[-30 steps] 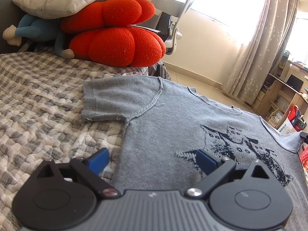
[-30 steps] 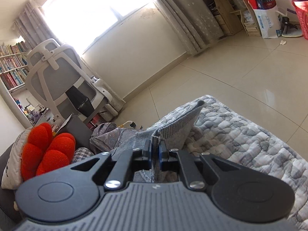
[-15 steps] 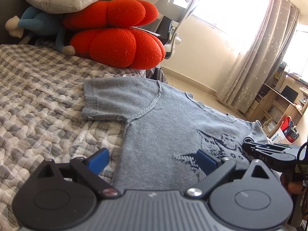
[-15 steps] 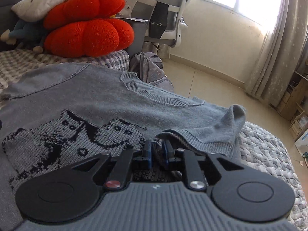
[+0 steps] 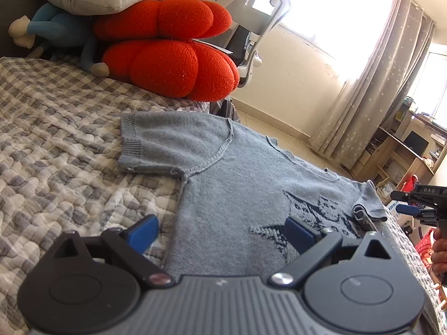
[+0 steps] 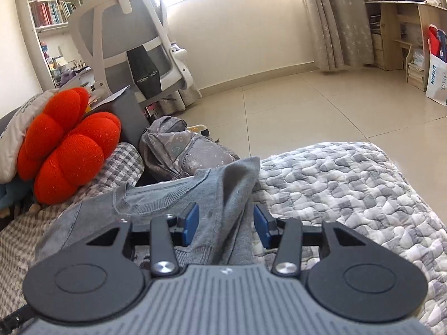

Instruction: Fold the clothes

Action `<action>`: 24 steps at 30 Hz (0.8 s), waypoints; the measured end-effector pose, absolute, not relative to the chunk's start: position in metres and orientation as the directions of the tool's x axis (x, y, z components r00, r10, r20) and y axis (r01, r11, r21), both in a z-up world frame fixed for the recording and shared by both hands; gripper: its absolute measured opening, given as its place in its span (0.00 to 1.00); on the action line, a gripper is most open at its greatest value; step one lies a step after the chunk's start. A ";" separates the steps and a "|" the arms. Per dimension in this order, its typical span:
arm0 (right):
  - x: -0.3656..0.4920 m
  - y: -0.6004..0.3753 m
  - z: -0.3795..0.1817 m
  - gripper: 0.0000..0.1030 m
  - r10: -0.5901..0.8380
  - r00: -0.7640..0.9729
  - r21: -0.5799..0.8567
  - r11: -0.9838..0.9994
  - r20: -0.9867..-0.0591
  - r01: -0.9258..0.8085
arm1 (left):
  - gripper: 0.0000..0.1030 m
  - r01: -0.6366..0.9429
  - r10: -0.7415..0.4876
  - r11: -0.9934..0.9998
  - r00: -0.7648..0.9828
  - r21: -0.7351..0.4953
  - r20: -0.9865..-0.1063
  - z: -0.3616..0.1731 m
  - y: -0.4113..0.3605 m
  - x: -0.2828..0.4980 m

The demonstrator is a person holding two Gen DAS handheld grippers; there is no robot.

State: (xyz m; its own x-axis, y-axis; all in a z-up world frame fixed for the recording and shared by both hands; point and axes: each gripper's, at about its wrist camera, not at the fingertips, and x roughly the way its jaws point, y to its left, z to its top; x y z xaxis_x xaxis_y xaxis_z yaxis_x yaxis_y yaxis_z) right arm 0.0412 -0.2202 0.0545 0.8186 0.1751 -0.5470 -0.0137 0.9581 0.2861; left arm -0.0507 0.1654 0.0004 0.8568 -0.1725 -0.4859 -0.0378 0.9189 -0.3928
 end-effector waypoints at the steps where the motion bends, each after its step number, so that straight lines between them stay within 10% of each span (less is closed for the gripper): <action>1: 0.043 -0.217 0.051 0.46 0.180 0.812 0.276 0.961 -0.555 -0.025 | 0.94 -0.037 -0.174 0.918 0.857 -0.395 -0.485 0.000 0.166 -0.051; 6: 0.041 -0.197 0.035 0.46 0.174 0.773 0.208 0.977 -0.610 -0.055 | 0.94 -0.034 -0.186 0.908 0.861 -0.417 -0.474 -0.001 0.169 -0.052; 10: 0.044 -0.182 0.043 0.06 0.133 0.788 0.121 0.990 -0.601 -0.075 | 0.94 -0.030 -0.198 0.898 0.864 -0.440 -0.462 -0.001 0.172 -0.053; 24: 0.096 -0.112 0.066 0.04 0.145 0.801 0.110 0.989 -0.581 -0.100 | 0.95 -0.018 -0.231 0.869 0.869 -0.494 -0.438 -0.003 0.180 -0.055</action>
